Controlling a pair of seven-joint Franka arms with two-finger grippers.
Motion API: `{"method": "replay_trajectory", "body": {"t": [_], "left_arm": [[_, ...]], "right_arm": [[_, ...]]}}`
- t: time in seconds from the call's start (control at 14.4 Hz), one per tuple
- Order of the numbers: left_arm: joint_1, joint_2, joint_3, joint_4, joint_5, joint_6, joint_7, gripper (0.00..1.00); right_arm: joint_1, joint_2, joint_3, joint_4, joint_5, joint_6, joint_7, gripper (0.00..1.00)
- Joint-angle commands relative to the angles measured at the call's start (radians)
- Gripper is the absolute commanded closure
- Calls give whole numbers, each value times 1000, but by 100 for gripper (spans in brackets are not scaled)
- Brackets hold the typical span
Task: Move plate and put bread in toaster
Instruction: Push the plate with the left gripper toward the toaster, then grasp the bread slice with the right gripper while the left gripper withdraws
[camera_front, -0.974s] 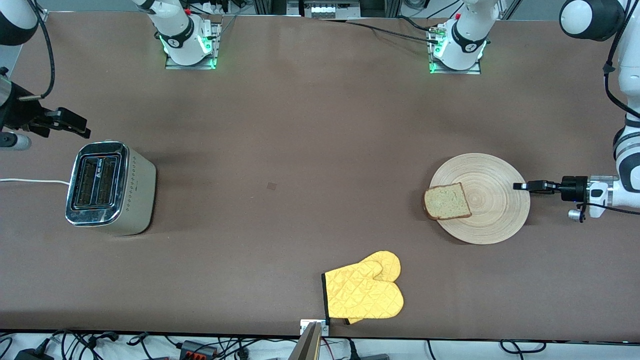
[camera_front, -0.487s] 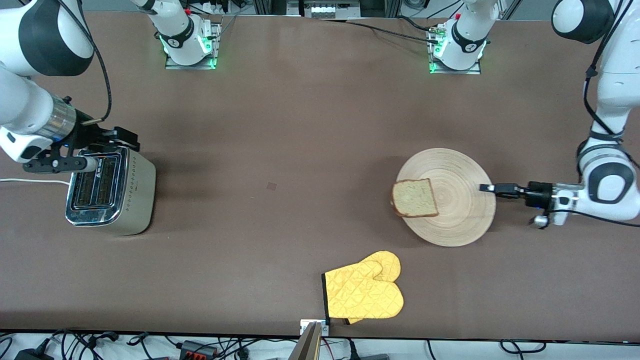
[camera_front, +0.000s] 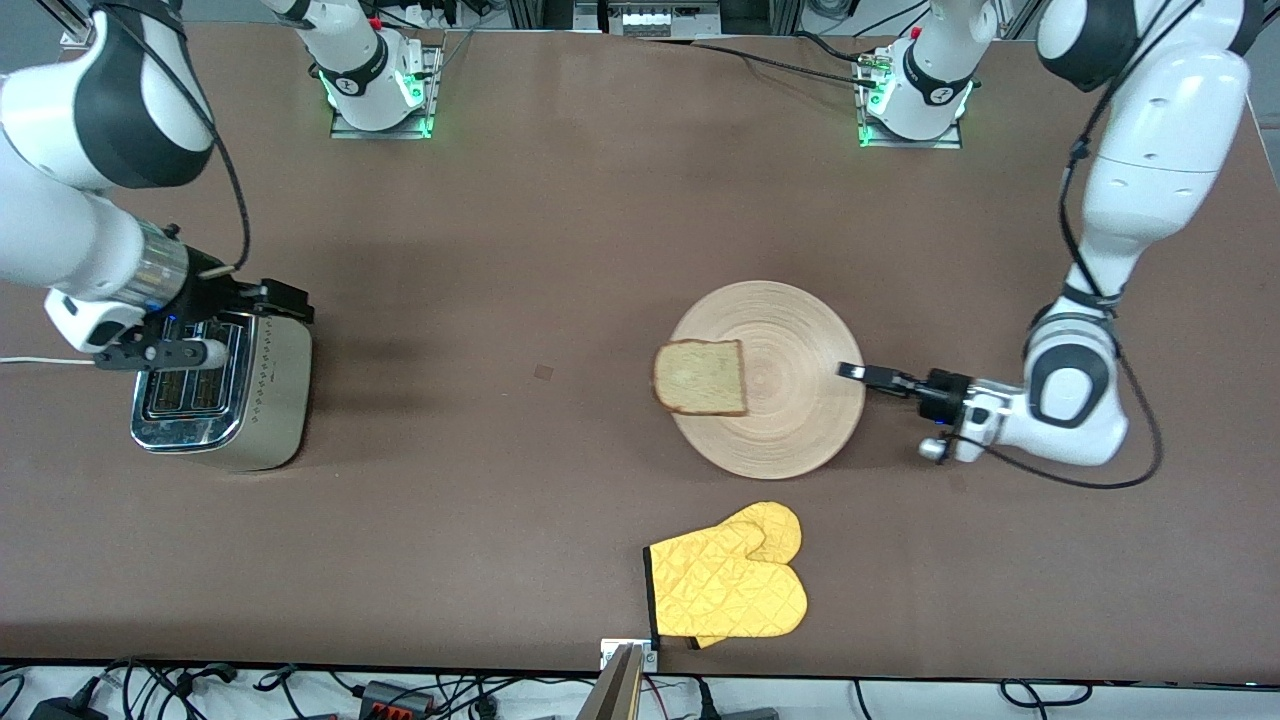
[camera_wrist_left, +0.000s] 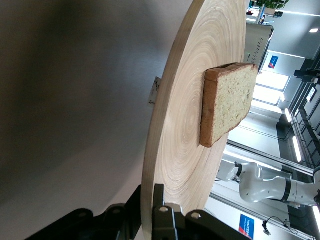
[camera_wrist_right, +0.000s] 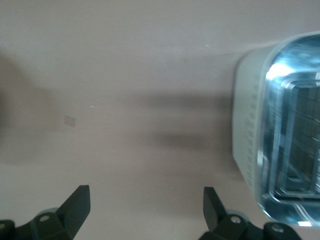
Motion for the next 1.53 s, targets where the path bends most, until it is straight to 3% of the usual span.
{"method": "replay_trajectory", "body": {"t": [0.0, 0.28, 0.7, 0.97, 1.32, 1.46], "left_arm": [[-109, -25, 1, -15, -99, 37, -34, 100], [-240, -14, 1, -15, -197, 120, -58, 99], [-372, -10, 1, -5, -243, 330, -60, 99], [-388, 3, 3, -3, -253, 364, -48, 96], [-391, 24, 9, -3, -240, 366, -43, 92], [-389, 35, 12, -2, -240, 366, -43, 82]], "right_arm": [[40, 51, 0, 6, 17, 59, 16, 0], [70, 84, 0, 6, 53, 83, 17, 0], [70, 105, 0, 6, 96, 93, 17, 0], [79, 108, 0, 7, 101, 96, 17, 0], [86, 141, 0, 7, 179, 95, 14, 0], [86, 167, 0, 9, 217, 96, 12, 0]]}}
